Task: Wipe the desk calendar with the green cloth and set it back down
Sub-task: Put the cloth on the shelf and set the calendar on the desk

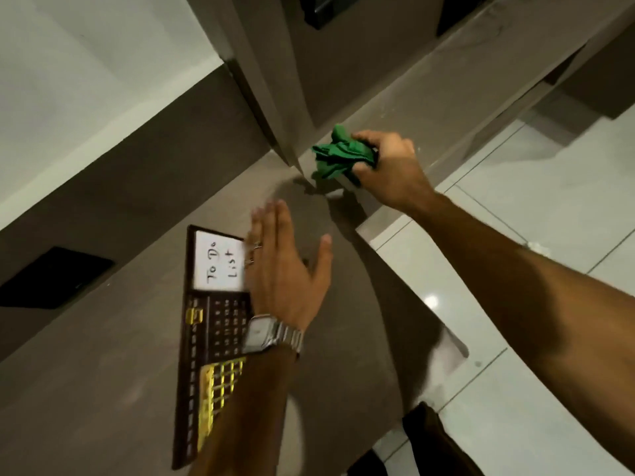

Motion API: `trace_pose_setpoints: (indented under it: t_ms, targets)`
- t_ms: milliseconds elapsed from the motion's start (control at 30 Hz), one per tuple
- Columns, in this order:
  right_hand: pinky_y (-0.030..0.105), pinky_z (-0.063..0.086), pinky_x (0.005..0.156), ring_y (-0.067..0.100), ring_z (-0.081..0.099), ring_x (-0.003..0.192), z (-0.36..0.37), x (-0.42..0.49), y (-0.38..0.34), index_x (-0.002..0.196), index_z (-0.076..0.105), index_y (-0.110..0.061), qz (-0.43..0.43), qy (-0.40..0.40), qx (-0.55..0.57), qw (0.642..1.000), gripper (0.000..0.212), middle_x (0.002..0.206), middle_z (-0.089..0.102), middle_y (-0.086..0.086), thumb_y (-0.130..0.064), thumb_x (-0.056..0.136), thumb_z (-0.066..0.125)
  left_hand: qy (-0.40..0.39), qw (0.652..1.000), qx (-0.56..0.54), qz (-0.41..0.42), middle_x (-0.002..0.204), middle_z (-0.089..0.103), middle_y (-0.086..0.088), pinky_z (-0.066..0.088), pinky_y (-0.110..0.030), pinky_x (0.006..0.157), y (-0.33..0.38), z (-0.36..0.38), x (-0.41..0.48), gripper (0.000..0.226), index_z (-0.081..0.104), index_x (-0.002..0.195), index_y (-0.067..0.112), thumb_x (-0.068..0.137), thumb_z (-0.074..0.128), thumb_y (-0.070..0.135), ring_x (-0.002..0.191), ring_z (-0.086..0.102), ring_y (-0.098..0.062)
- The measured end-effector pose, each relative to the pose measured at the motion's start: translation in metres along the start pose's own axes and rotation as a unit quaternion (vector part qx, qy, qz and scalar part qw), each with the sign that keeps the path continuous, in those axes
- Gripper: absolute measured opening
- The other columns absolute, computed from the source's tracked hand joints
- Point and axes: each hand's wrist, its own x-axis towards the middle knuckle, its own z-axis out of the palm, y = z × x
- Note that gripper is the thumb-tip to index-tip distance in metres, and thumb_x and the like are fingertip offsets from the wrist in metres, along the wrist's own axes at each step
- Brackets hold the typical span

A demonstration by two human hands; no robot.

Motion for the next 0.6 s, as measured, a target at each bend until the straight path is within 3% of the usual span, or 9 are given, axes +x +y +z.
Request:
trace_pose_setpoints:
  t_ms: [100,167,233,300,433,600]
  targets:
    - [0.047,0.049,0.100,0.026,0.054,0.119,0.019,0.015,0.017,0.143,0.045,-0.025,-0.072,0.033,-0.158,0.984,0.048,0.135,0.056,0.010,-0.022,0.095,0.052,-0.068,0.997,0.038,-0.012,0.163,0.002,-0.012,0.007,-0.048,0.121,0.005,0.051,0.027,0.093,0.002,0.152,0.010,0.086,0.032,0.069,0.149,-0.003,-0.026]
    - [0.050,0.047,0.099,0.034,0.048,0.125,0.040,0.020,0.030,0.148,0.036,-0.025,-0.069,-0.043,-0.271,0.959,0.051,0.147,0.045,0.014,-0.031,0.099,0.049,-0.088,0.993,0.071,-0.033,0.162,-0.003,-0.014,0.002,-0.049,0.121,0.004,0.076,0.035,0.098,-0.001,0.151,0.007,0.084,0.026,0.073,0.149,-0.007,-0.027]
    - [0.050,0.040,0.107,0.036,0.035,0.137,0.060,0.022,0.043,0.151,0.033,-0.022,-0.097,-0.142,-0.372,0.912,0.053,0.160,0.032,0.007,-0.043,0.103,0.036,-0.074,0.991,0.109,-0.038,0.162,-0.003,-0.015,0.000,-0.050,0.120,0.002,0.090,0.037,0.101,0.001,0.151,0.006,0.082,0.017,0.077,0.149,-0.006,-0.029]
    - [0.047,0.037,0.107,0.033,0.035,0.137,0.068,0.028,0.050,0.148,0.040,-0.021,-0.127,-0.146,-0.375,0.906,0.050,0.160,0.034,0.004,-0.041,0.104,0.029,-0.061,0.990,0.119,-0.036,0.162,0.000,-0.015,0.001,-0.050,0.120,0.001,0.096,0.039,0.102,0.003,0.151,0.006,0.081,0.014,0.079,0.149,-0.003,-0.029]
    - [0.044,0.038,0.102,0.034,0.035,0.130,0.070,0.033,0.055,0.145,0.048,-0.024,-0.105,-0.114,-0.325,0.933,0.047,0.158,0.038,0.001,-0.031,0.099,0.050,-0.059,0.990,0.118,-0.044,0.162,0.000,-0.014,0.002,-0.051,0.119,0.003,0.096,0.039,0.101,0.003,0.152,0.006,0.081,0.013,0.079,0.149,-0.004,-0.028]
    - [0.045,0.036,0.107,0.034,0.032,0.135,0.069,0.032,0.059,0.147,0.045,-0.024,-0.097,-0.118,-0.323,0.934,0.047,0.159,0.035,0.001,-0.024,0.100,0.052,-0.066,0.990,0.114,-0.041,0.162,0.001,-0.014,0.004,-0.052,0.119,0.003,0.096,0.040,0.101,0.003,0.152,0.007,0.081,0.013,0.079,0.149,-0.003,-0.028]
